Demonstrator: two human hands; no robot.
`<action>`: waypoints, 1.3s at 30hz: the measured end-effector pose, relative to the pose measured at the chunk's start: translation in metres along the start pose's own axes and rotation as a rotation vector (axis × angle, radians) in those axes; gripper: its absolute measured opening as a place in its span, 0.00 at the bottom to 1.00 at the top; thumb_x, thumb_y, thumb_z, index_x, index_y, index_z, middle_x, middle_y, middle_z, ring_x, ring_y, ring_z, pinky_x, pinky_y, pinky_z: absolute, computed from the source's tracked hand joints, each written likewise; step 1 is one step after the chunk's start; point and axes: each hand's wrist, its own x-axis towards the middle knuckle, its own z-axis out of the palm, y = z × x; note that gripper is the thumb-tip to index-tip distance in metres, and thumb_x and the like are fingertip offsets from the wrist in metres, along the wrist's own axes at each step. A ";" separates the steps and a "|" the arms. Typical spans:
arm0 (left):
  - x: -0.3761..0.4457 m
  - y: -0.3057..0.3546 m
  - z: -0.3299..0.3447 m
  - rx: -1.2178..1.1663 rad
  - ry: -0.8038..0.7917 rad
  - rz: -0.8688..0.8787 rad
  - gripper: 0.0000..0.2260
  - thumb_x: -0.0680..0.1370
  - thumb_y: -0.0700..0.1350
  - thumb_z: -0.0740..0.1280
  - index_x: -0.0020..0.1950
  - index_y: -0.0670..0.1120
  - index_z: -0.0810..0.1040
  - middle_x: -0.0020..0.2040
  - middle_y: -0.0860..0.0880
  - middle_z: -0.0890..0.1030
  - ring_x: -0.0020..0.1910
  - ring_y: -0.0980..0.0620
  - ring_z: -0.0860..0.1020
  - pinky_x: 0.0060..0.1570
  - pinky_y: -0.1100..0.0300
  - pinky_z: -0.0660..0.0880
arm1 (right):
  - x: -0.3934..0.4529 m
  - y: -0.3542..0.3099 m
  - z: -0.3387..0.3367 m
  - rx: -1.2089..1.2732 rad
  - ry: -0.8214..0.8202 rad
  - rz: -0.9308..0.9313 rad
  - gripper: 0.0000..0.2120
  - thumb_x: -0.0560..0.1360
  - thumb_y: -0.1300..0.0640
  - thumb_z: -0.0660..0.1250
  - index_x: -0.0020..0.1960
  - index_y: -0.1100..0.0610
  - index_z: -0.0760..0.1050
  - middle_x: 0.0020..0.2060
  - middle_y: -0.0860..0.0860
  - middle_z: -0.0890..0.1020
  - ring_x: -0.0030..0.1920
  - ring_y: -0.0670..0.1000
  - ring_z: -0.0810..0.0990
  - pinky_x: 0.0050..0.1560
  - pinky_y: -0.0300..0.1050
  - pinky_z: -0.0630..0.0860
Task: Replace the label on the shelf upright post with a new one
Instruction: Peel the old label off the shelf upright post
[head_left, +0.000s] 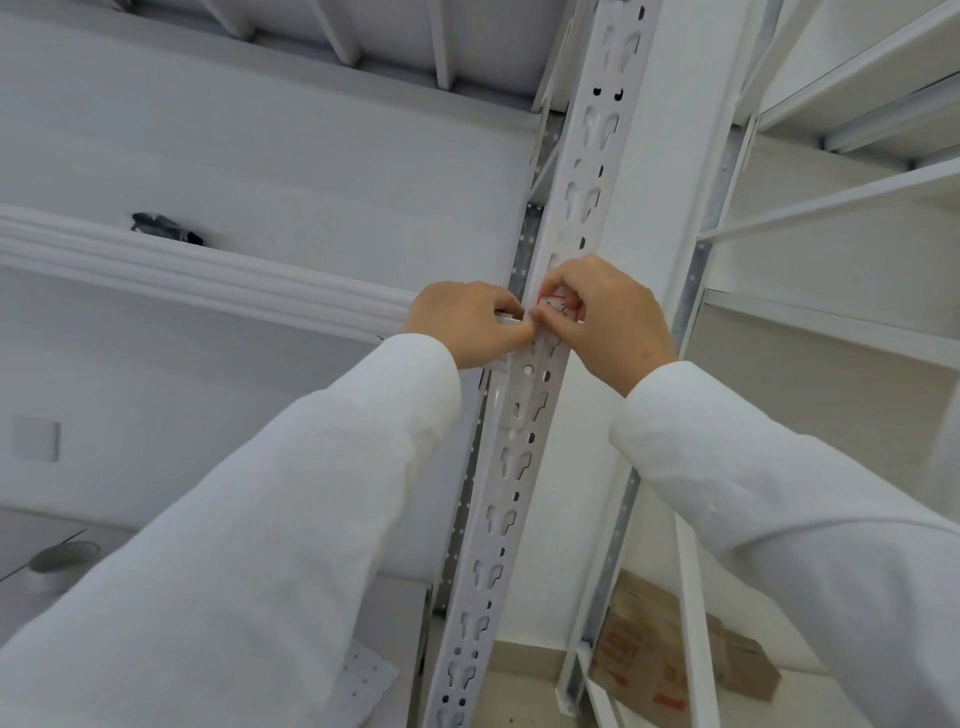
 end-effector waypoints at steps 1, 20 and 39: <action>0.000 0.000 0.000 0.002 0.001 0.001 0.16 0.74 0.62 0.59 0.51 0.56 0.80 0.52 0.54 0.83 0.52 0.50 0.78 0.49 0.59 0.71 | 0.000 -0.001 0.000 -0.009 0.007 -0.001 0.05 0.73 0.51 0.66 0.46 0.51 0.75 0.40 0.45 0.73 0.40 0.49 0.72 0.41 0.48 0.73; -0.002 0.002 -0.003 0.009 -0.012 -0.004 0.15 0.74 0.60 0.61 0.53 0.55 0.80 0.54 0.53 0.83 0.53 0.49 0.78 0.51 0.59 0.69 | 0.006 -0.005 -0.011 -0.016 -0.131 0.015 0.04 0.73 0.56 0.63 0.47 0.52 0.74 0.31 0.41 0.66 0.39 0.49 0.71 0.42 0.47 0.72; 0.001 0.000 -0.001 0.074 -0.023 0.044 0.18 0.75 0.61 0.59 0.57 0.53 0.78 0.57 0.53 0.82 0.54 0.50 0.78 0.50 0.61 0.64 | 0.010 -0.005 0.007 -0.380 0.039 -0.140 0.06 0.68 0.67 0.67 0.44 0.61 0.75 0.65 0.59 0.69 0.64 0.52 0.53 0.68 0.69 0.55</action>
